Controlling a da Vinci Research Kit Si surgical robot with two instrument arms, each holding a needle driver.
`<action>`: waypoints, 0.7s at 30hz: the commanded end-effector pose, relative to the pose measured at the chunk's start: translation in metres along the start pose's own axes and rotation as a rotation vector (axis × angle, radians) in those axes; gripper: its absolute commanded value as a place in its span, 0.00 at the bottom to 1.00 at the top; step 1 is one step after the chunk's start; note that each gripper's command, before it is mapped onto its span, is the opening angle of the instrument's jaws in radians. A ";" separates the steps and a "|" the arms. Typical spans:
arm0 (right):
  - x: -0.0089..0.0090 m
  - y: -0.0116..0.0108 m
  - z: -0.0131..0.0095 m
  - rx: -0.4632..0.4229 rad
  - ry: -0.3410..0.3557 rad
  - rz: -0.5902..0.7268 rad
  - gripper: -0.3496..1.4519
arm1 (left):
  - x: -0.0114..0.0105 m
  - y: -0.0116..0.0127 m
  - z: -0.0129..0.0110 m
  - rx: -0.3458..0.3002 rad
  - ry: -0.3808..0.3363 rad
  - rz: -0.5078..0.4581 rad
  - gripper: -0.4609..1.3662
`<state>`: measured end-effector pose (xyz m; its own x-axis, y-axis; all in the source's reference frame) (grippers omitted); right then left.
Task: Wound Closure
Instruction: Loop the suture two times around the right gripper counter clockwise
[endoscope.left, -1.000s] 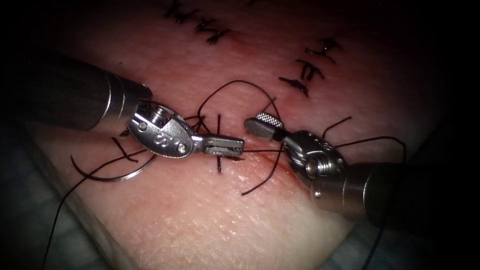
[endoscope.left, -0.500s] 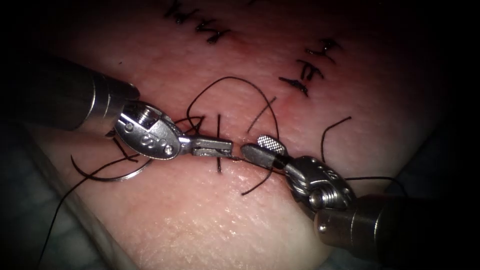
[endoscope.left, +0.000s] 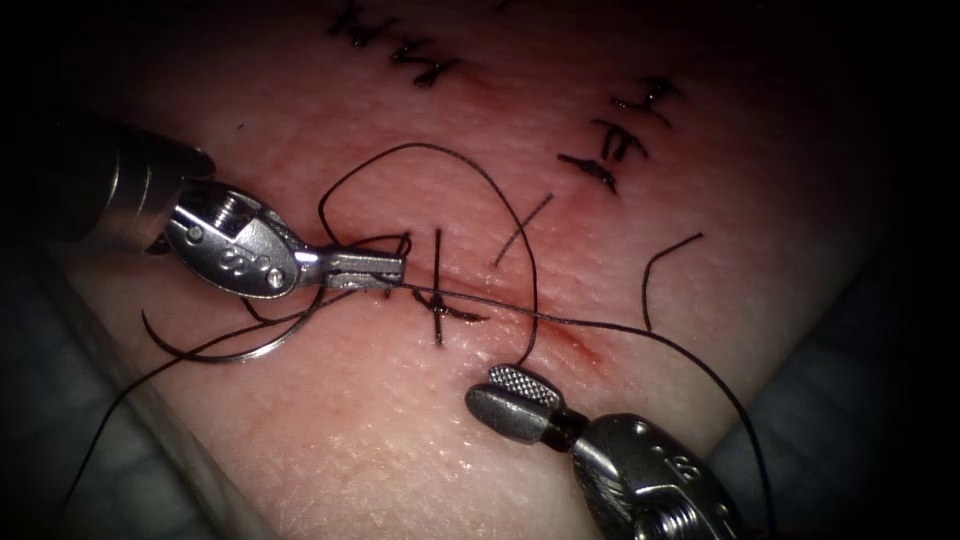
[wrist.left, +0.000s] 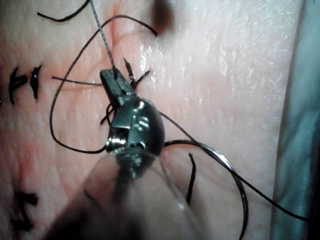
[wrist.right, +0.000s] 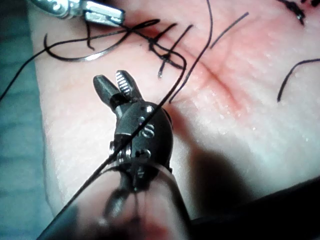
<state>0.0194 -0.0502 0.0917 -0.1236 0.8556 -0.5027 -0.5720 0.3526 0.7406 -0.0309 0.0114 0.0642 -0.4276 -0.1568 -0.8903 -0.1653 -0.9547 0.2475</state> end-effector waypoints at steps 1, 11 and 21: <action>-0.0005 0.0000 0.0000 0.021 -0.003 -0.024 0.37 | 0.0002 -0.0003 -0.0001 -0.004 0.003 -0.005 0.06; -0.0032 0.0025 0.0002 0.038 -0.122 -0.331 0.48 | 0.0038 -0.0003 -0.0040 -0.025 0.109 -0.037 0.06; -0.0002 0.0065 0.0002 0.042 -0.198 -0.434 0.62 | 0.0083 0.0021 -0.0075 -0.082 0.190 -0.048 0.06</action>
<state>0.0158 -0.0474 0.0965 0.2834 0.6765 -0.6797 -0.5012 0.7087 0.4964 -0.0281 0.0057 0.0539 -0.2392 -0.1481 -0.9596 -0.1027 -0.9789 0.1766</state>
